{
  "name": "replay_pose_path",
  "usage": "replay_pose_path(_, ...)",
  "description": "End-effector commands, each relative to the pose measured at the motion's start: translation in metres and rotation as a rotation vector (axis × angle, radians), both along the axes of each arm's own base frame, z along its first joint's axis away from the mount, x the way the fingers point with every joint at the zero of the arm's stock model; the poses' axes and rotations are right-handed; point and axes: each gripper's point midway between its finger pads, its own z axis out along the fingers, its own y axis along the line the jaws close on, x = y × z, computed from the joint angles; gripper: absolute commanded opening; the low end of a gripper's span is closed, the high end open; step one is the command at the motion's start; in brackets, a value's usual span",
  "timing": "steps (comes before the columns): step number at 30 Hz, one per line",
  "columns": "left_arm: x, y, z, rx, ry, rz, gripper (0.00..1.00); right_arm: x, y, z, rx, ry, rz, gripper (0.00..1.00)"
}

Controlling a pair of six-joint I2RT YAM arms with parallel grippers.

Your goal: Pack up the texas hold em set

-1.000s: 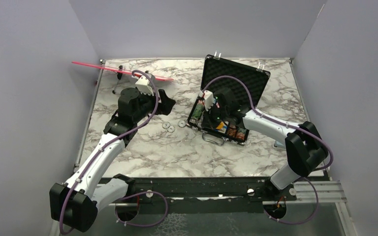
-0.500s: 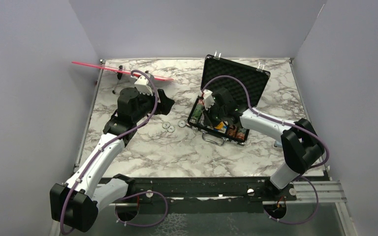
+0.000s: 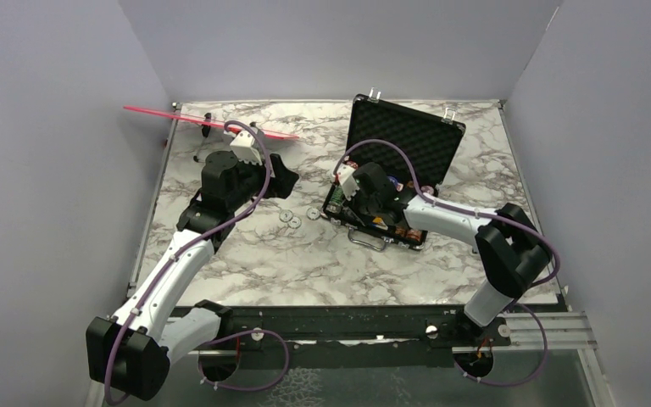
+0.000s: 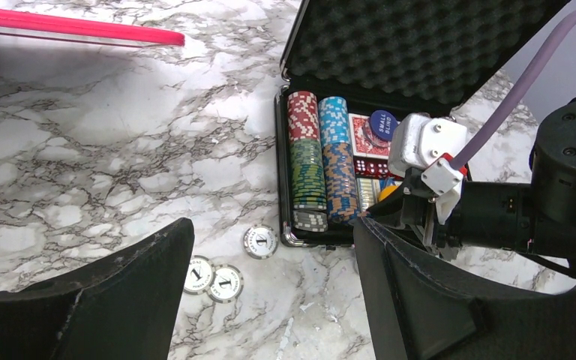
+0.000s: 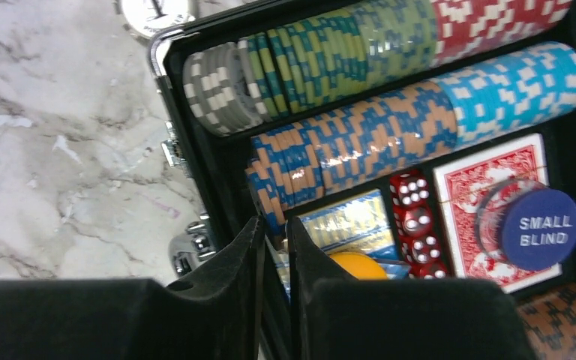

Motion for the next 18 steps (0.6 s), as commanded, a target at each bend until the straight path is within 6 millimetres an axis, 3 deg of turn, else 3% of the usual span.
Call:
replay_pose_path(1,0.001,0.004,0.012,0.000,-0.036,0.013,0.81,0.016,-0.012,0.008,-0.034,-0.076,-0.057,0.25)
replay_pose_path(4,0.001,0.005,0.011,-0.003,-0.034,0.016,0.81,0.009,-0.003,0.021,0.035,-0.052,-0.053,0.46)
replay_pose_path(6,0.001,0.005,0.011,-0.005,-0.033,0.018,0.81,0.005,0.002,0.032,0.091,-0.041,-0.055,0.52)
replay_pose_path(12,0.001,0.008,0.009,-0.009,-0.026,0.038,0.81,-0.001,0.018,0.065,0.222,-0.018,-0.066,0.55)
replay_pose_path(18,0.009,0.035,0.016,-0.019,-0.021,0.220,0.81,-0.010,0.047,0.065,0.238,0.069,-0.096,0.57)
